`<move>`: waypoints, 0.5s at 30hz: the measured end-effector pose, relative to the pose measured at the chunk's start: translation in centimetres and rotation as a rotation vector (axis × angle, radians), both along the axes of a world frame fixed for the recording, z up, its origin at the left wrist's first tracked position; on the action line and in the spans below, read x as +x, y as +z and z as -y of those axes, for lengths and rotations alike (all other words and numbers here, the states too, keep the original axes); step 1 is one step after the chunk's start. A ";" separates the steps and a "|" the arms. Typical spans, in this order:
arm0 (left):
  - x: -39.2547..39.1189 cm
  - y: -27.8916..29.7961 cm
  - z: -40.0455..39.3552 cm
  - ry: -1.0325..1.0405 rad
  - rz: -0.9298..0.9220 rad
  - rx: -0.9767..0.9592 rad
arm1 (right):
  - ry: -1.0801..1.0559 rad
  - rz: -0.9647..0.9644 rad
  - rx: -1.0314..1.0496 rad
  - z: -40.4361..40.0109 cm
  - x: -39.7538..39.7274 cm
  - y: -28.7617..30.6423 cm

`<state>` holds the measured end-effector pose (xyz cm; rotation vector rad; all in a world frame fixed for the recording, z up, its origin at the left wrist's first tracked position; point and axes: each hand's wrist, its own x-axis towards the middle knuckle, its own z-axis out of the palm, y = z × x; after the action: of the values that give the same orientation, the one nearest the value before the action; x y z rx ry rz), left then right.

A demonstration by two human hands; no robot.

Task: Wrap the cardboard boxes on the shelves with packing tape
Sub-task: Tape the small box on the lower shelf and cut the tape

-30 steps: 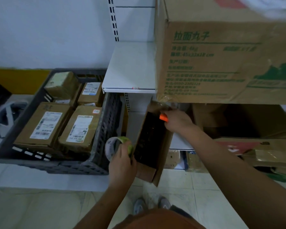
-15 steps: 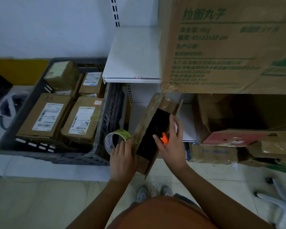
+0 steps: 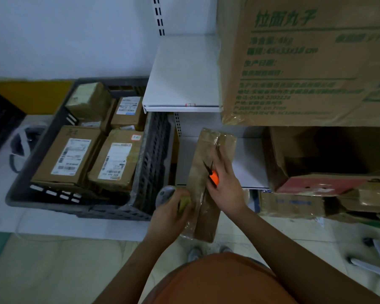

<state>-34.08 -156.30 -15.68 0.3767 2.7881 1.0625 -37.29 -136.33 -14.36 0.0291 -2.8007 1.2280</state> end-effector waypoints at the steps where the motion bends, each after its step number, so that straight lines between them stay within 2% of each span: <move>1: -0.2 0.4 0.1 -0.035 0.062 0.047 | 0.009 0.003 0.085 -0.2 -0.2 -0.2; 3: -0.7 1.7 0.2 -0.092 0.218 0.262 | 0.018 0.044 0.179 -0.8 -0.7 -0.3; 6: -1.6 4.4 0.0 -0.066 0.397 0.595 | 0.051 0.040 0.102 -1.7 -1.6 0.0; 13: -4.3 9.2 -3.7 0.112 0.503 0.899 | 0.043 0.140 -0.275 -0.4 0.1 -0.6; 15: -4.8 9.6 -4.9 0.153 0.519 0.873 | -0.039 0.243 -0.486 -0.2 0.6 -0.3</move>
<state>-38.84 -151.37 -6.06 -0.0516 1.8098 2.0279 -36.70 -136.13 -14.66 -0.2172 -2.5809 1.9811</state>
